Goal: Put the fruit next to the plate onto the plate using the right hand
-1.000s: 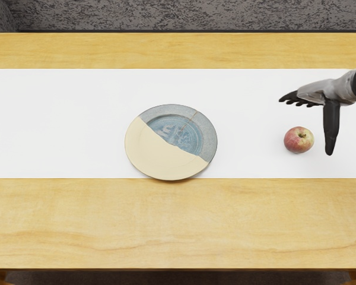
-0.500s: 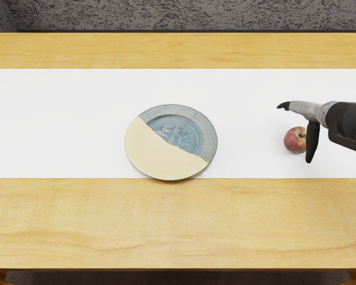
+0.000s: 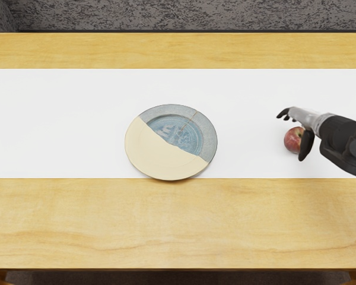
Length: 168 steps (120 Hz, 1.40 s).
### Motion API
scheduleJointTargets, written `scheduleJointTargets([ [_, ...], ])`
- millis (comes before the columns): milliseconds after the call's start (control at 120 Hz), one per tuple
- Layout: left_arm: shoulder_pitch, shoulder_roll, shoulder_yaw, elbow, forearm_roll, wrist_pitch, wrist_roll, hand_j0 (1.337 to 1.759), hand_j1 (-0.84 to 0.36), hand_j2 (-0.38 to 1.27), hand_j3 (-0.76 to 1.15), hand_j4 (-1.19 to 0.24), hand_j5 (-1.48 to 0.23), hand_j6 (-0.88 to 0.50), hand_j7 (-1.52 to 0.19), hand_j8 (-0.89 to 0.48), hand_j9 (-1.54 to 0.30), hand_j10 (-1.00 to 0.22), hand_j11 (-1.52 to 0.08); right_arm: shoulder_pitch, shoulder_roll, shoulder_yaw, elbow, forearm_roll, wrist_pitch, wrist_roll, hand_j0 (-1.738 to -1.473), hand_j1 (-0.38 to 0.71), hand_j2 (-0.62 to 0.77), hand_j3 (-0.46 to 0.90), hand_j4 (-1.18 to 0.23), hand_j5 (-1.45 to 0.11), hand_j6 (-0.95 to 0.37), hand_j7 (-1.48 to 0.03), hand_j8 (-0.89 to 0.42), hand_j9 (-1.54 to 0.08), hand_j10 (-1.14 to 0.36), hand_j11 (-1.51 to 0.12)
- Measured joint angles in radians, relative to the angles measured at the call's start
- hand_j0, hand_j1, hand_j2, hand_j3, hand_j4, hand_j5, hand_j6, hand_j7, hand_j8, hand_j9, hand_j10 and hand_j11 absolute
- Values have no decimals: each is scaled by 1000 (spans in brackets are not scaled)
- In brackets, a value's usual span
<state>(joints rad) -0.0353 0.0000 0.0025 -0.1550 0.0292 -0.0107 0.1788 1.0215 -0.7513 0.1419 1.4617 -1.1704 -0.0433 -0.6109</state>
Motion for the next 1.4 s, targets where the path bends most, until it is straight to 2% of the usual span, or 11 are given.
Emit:
scheduleJointTargets([
  [308, 0, 0, 0, 0, 0, 0, 0, 1658, 349, 0, 0, 0, 0, -1, 0, 0, 0, 0, 0, -28, 5, -6, -12, -26, -8, 0, -1658, -79, -42, 0, -233, -296, -235, -295, -234, -296, -232, -295],
  [817, 0, 0, 0, 0, 0, 0, 0, 1658, 349, 0, 0, 0, 0, -1, 0, 0, 0, 0, 0, -48, 38, -7, -61, -29, -67, -1, -1657, 121, -94, 0, -402, -530, -408, -523, -404, -528, -404, -527],
  [892, 0, 0, 0, 0, 0, 0, 0, 1658, 349, 0, 0, 0, 0, -1, 0, 0, 0, 0, 0, -53, 42, -6, -65, -27, -71, -1, -1655, 145, -84, 0, -433, -582, -439, -568, -371, -586, -432, -585],
  [950, 0, 0, 0, 0, 0, 0, 0, 1658, 349, 0, 0, 0, 0, -1, 0, 0, 0, 0, 0, -55, 43, -4, -68, -25, -72, -1, -1651, 153, -99, -1, -473, -647, -416, -626, -336, -651, -472, -649],
  [1050, 0, 0, 0, 0, 0, 0, 0, 1658, 349, 0, 0, 0, 0, -1, 0, 0, 0, 0, 0, -57, 45, 2, -69, -18, -74, -1, -1650, 182, 33, 0, -557, -757, -392, -736, -297, -762, -472, -763],
  [1158, 0, 0, 0, 0, 0, 0, 0, 1658, 349, 0, 0, 0, 0, -1, 0, 0, 0, 0, 0, -56, 44, 5, -77, -6, -73, -1, -1649, 225, 83, 1, -609, -850, -318, -816, -226, -850, -402, -854],
  [1400, 0, 0, 0, 0, 0, 0, 0, 1658, 349, 0, 0, 0, 0, -1, 0, 0, 0, 0, 0, 0, 65, 30, -92, 31, -67, -2, -1647, 237, 86, 0, -557, -960, -261, -906, -161, -946, -356, -947],
])
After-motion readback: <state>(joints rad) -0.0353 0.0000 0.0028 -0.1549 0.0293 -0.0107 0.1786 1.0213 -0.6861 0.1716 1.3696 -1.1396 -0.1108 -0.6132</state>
